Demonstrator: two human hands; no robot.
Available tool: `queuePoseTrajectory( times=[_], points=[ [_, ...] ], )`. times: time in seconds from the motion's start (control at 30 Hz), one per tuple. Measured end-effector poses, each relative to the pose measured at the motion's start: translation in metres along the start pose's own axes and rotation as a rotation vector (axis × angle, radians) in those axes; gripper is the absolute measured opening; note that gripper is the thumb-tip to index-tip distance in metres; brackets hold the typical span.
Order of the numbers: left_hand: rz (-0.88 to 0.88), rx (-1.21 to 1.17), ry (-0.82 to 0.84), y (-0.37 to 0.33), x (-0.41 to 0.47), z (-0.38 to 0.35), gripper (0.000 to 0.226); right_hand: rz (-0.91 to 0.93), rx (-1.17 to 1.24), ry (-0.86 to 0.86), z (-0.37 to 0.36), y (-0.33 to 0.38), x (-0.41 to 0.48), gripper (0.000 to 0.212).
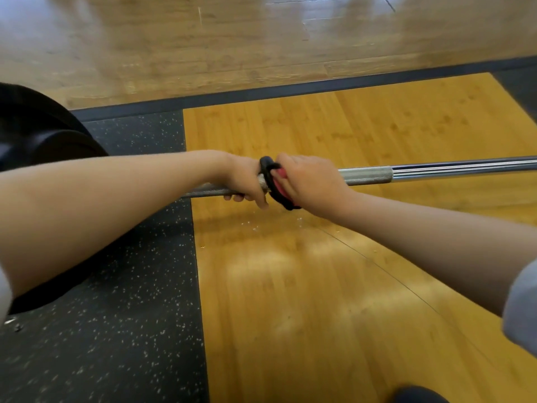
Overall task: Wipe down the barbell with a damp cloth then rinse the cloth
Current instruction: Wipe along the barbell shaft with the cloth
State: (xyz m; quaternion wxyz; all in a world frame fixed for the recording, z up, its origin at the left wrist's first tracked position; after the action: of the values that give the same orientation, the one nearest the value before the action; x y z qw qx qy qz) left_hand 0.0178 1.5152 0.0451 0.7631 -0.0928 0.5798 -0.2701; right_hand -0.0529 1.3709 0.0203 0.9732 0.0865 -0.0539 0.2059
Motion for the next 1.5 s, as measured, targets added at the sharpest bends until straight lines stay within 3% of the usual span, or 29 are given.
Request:
queuePoseTrajectory(
  times=[0.13,0.2,0.27,0.33,0.43,0.6,0.67,0.77,0.83,0.9,1.03,1.1,1.27,1.4,1.5],
  points=[
    [0.059,0.511,-0.587,0.001,-0.007,-0.03,0.033,-0.138,-0.039,0.081,0.014,-0.04,-0.03,0.034],
    [0.035,0.61,-0.707,0.007,-0.004,-0.042,0.032,-0.283,-0.047,0.184,0.025,-0.074,-0.054,0.035],
    [0.046,0.622,-0.752,0.01,0.0,-0.043,0.035,-0.386,-0.064,0.182,0.038,-0.104,-0.077,0.045],
    [0.071,0.62,-0.769,0.007,0.003,-0.042,0.037,-0.431,-0.069,0.17,0.043,-0.116,-0.086,0.048],
    [0.07,0.655,-0.783,0.005,0.006,-0.039,0.034,-0.431,-0.031,0.144,0.035,-0.103,-0.077,0.035],
    [0.016,0.6,-0.688,0.005,0.006,-0.031,0.028,-0.22,0.014,0.005,0.007,-0.018,-0.02,0.032],
    [-0.024,0.427,-0.474,0.002,0.007,-0.019,0.026,-0.2,-0.026,0.004,-0.002,0.012,0.005,0.031],
    [-0.064,0.021,-0.007,-0.003,0.005,-0.001,0.026,-0.248,-0.097,0.119,-0.006,0.018,0.016,0.033],
    [-0.033,-0.083,0.135,-0.004,0.001,0.007,0.022,-0.119,-0.061,0.059,-0.001,0.006,0.008,0.032],
    [0.019,0.025,0.026,-0.006,-0.002,0.004,0.027,-0.049,-0.025,0.031,0.005,-0.012,-0.008,0.032],
    [0.103,0.734,-0.64,-0.005,-0.004,-0.033,0.03,-0.204,-0.029,0.07,0.021,-0.07,-0.056,0.039],
    [0.042,0.727,-0.769,-0.003,-0.002,-0.047,0.026,-0.288,-0.047,0.09,0.031,-0.096,-0.077,0.041],
    [0.04,0.704,-0.818,0.0,0.006,-0.047,0.024,-0.367,-0.01,0.09,0.032,-0.096,-0.076,0.03],
    [0.025,0.698,-0.782,0.0,0.009,-0.04,0.022,-0.212,0.017,0.031,0.012,-0.034,-0.035,0.032],
    [-0.005,0.548,-0.654,-0.001,0.007,-0.032,0.021,-0.173,0.015,-0.048,-0.006,0.013,-0.006,0.029]
  ],
)
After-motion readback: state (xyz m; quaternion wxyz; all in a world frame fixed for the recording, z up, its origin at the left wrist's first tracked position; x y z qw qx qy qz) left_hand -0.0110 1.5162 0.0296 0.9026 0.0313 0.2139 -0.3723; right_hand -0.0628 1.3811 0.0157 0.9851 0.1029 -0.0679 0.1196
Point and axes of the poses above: each hand's wrist, its own x-axis towards the middle knuckle, its own z-axis out of the back of the hand, y = z × x, the point moved 1 cm from there along x, towards the middle knuckle, and after that the axes turned 14 degrees about y, right-handed, at the moved point
